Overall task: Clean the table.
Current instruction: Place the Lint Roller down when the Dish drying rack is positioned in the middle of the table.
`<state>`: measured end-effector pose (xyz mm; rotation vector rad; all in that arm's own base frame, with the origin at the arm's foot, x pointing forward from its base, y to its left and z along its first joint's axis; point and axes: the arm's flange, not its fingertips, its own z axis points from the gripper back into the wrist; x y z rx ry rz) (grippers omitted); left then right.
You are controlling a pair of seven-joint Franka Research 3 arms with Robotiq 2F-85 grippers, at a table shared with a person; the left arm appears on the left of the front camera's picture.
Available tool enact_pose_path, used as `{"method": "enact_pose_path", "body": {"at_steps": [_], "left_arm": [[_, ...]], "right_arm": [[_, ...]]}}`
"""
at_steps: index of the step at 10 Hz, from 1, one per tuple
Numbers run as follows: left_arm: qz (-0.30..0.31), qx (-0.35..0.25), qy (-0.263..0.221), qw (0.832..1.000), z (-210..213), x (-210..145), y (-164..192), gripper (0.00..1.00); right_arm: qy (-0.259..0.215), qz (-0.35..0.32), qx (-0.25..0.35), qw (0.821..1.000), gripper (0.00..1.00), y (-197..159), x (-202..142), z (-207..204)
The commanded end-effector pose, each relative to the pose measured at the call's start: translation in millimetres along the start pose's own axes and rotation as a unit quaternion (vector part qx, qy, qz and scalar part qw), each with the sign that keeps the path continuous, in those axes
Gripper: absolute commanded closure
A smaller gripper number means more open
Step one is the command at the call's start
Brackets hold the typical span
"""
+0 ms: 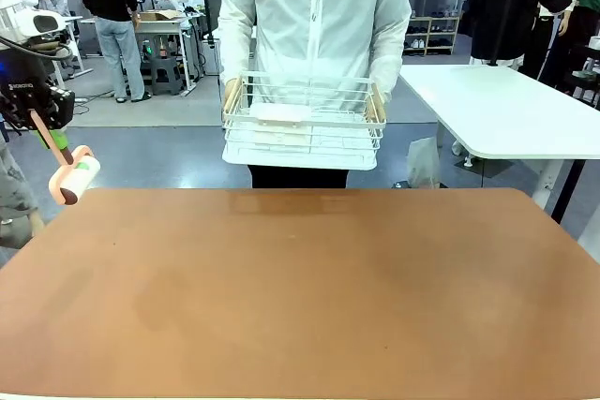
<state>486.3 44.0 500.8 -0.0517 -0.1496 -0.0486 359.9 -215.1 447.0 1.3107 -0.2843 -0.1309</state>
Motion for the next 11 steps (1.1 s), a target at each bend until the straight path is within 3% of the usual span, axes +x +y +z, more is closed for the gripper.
{"method": "enact_pose_path", "body": {"at_steps": [1,11], "left_arm": [[0.003,0.005,-0.005,1.000,3.3,-0.2,-0.1,0.79],[0.003,0.005,-0.005,1.000,3.3,-0.2,-0.1,0.79]], "right_arm": [[-0.002,0.004,0.003,1.000,0.00,2.0,-0.4,0.5],[-0.002,0.004,0.003,1.000,0.00,2.0,-0.4,0.5]]}}
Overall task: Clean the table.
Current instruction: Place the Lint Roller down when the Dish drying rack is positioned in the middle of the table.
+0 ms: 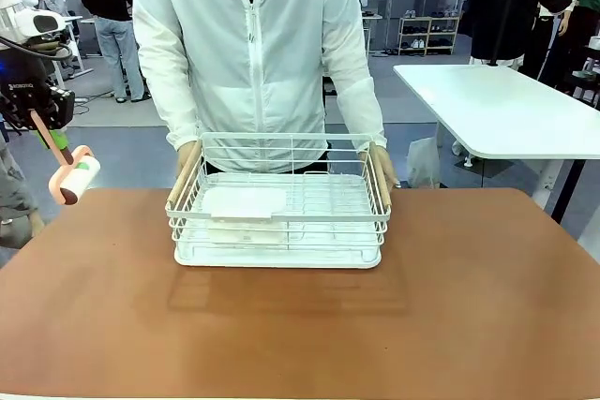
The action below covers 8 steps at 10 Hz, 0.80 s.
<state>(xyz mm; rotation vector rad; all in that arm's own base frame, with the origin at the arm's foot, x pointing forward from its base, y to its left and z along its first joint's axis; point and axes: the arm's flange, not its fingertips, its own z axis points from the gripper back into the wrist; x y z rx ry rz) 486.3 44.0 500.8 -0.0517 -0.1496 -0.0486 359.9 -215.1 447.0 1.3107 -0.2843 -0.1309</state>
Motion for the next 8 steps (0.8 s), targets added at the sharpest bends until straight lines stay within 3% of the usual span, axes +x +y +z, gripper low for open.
{"method": "enact_pose_path", "body": {"at_steps": [1,8], "left_arm": [[0.003,0.005,-0.005,1.000,3.3,-0.2,-0.1,0.79],[0.003,0.005,-0.005,1.000,3.3,-0.2,-0.1,0.79]], "right_arm": [[-0.002,0.004,0.003,1.000,0.00,2.0,-0.4,0.5],[-0.002,0.004,0.003,1.000,0.00,2.0,-0.4,0.5]]}}
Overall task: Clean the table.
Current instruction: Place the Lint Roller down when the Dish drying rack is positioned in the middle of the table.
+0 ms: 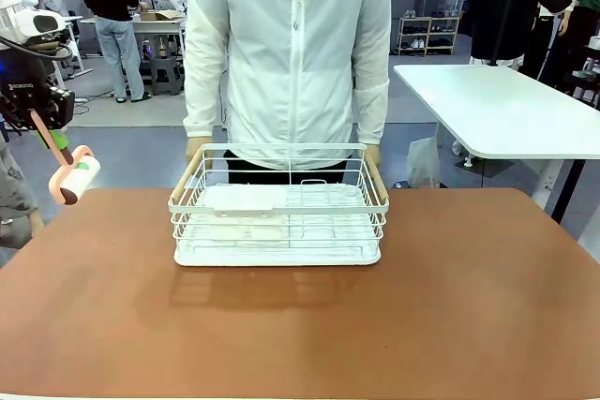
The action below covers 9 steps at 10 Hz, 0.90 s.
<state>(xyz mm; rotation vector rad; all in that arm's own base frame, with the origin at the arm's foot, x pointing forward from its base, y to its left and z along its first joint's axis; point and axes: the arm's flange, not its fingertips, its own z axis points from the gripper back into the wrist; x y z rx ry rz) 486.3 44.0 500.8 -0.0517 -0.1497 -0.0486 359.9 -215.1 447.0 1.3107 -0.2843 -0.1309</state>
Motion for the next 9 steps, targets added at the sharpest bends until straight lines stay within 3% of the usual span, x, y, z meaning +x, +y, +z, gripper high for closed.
{"method": "enact_pose_path", "body": {"at_steps": [1,9], "left_arm": [[0.003,0.005,-0.005,1.000,3.3,-0.2,-0.1,0.79],[0.003,0.005,-0.005,1.000,3.3,-0.2,-0.1,0.79]], "right_arm": [[-0.002,0.004,0.003,1.000,0.00,2.0,-0.4,0.5],[-0.002,0.004,0.003,1.000,0.00,2.0,-0.4,0.5]]}}
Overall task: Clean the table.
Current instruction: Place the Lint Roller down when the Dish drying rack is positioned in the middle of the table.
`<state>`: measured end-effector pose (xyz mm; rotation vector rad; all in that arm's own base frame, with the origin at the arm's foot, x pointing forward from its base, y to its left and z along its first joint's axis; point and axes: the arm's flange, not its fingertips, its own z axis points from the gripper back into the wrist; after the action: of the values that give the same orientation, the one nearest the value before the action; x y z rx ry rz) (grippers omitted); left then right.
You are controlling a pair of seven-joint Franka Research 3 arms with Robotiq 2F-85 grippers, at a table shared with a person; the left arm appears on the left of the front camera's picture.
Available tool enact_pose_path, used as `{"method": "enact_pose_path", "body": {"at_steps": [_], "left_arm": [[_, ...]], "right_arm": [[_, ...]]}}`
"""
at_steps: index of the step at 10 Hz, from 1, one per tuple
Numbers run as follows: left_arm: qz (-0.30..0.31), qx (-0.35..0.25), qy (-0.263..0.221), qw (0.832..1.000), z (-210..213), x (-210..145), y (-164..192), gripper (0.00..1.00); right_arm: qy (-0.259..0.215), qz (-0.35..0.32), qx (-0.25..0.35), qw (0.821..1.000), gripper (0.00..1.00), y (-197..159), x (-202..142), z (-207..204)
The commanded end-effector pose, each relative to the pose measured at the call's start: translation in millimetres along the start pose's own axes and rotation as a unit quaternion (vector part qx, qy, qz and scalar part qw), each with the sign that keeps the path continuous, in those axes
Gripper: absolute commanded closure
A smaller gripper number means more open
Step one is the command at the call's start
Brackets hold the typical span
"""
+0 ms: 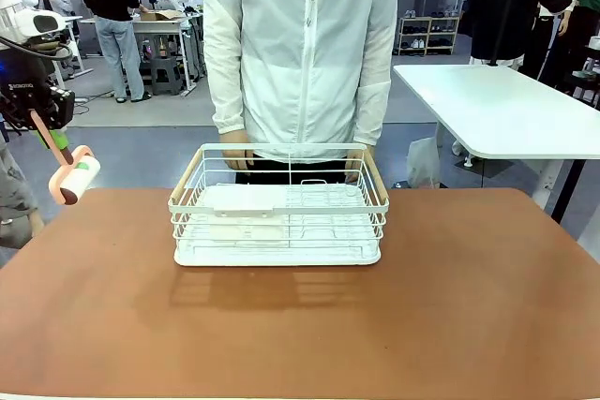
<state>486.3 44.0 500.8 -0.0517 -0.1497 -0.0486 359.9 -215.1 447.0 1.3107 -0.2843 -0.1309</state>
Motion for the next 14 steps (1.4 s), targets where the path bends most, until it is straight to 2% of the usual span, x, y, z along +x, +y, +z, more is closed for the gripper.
{"method": "enact_pose_path", "body": {"at_steps": [1,5,6,7,8,9,11,12,13,14], "left_arm": [[0.003,0.005,-0.005,1.000,3,0,0,0.79],[0.000,0.000,0.000,1.000,0,0,0,0.79],[0.056,0.002,-0.031,0.998,-7,1,-10,0.79],[0.094,-0.032,-0.023,0.995,-7,0,-18,0.79],[0.177,-0.057,-0.036,0.982,-6,8,-22,0.79],[0.252,-0.066,-0.001,0.966,-5,20,-20,0.79],[0.416,-0.006,-0.019,0.909,-13,40,-19,0.79],[0.509,-0.017,-0.022,0.860,-15,49,-22,0.79],[0.559,-0.014,-0.037,0.828,-21,54,-22,0.79],[0.588,-0.012,-0.049,0.808,-28,58,-21,0.79]], "right_arm": [[-0.002,0.004,0.003,1.000,0.00,2,0,0],[-0.002,0.004,0.003,1.000,0.00,2,0,0],[-0.002,0.004,0.003,1.000,0.00,2,0,0],[-0.002,0.004,0.003,1.000,0.00,2,0,0],[-0.002,0.004,0.003,1.000,0.00,2,0,0],[-0.002,0.004,0.003,1.000,0.00,2,0,0],[-0.002,0.004,0.003,1.000,0.00,2,0,0],[-0.002,0.004,0.003,1.000,0.00,2,0,0],[-0.002,0.004,0.003,1.000,0.00,2,0,0],[-0.002,0.004,0.003,1.000,0.00,2,0,0]]}}
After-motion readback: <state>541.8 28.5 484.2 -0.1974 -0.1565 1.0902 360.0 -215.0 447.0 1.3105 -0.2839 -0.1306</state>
